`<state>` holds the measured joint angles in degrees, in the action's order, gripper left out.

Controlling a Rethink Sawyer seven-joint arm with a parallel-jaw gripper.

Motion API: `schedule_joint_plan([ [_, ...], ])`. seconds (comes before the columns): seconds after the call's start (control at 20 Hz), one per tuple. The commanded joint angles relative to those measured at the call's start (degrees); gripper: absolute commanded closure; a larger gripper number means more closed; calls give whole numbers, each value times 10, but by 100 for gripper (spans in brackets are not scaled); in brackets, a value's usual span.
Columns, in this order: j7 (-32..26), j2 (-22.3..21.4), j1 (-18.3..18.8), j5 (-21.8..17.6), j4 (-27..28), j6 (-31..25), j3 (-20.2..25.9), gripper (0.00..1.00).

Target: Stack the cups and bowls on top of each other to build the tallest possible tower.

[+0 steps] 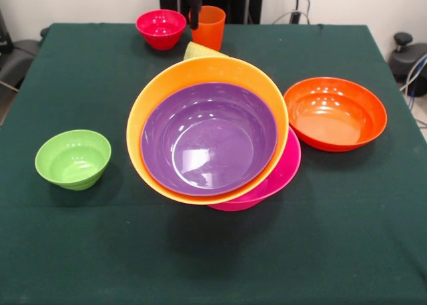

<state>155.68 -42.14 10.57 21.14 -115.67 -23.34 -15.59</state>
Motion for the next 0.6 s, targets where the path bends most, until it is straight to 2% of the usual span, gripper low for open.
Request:
schedule_joint_plan([
  [0.05,93,-22,3,22,-26,-74,-2,0],
  [0.2,86,-21,7,27,-32,-68,2,0],
  [0.45,100,25,16,61,-64,43,53,0],
  [0.6,111,46,18,81,-77,90,77,0],
])
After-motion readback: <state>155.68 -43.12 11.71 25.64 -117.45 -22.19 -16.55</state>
